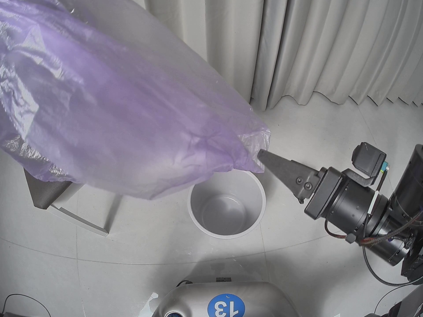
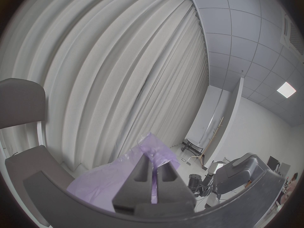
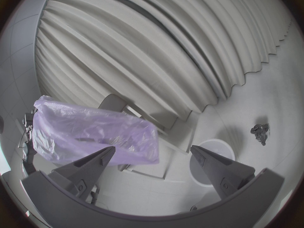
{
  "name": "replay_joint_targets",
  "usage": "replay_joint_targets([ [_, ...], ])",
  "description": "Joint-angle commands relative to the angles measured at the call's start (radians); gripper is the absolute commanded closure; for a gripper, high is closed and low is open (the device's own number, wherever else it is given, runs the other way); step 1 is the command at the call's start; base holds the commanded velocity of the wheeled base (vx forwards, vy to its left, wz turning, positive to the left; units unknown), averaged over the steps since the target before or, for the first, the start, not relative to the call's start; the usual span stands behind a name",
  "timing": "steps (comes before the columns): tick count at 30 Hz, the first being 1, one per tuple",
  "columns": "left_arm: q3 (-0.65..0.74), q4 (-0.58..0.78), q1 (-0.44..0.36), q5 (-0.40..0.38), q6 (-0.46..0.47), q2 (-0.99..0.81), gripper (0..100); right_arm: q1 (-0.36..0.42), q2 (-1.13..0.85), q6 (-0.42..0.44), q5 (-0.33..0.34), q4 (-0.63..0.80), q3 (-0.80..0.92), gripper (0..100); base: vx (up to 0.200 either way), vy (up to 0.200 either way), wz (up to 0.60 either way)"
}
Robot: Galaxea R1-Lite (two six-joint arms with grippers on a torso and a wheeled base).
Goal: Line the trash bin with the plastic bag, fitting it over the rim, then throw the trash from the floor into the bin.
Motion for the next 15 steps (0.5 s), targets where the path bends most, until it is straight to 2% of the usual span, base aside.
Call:
replay_joint_targets([
  [1,-0.005,-0.002,-0.014,-0.001,0.000,-0.011,100,0.045,0.000,0.002,0.001,0.001,0.001,0,0.000,0.000,0.00],
  [10,0.004,-0.005,-0.058,-0.008,0.000,-0.047,100,0.017,0.040,0.011,0.008,-0.041,-0.058,0,0.000,0.000,0.00],
  [15,0.001,-0.006,-0.057,-0.054,0.000,-0.058,100,0.005,0.044,0.010,0.016,-0.104,-0.053,0,0.000,0.000,0.00],
])
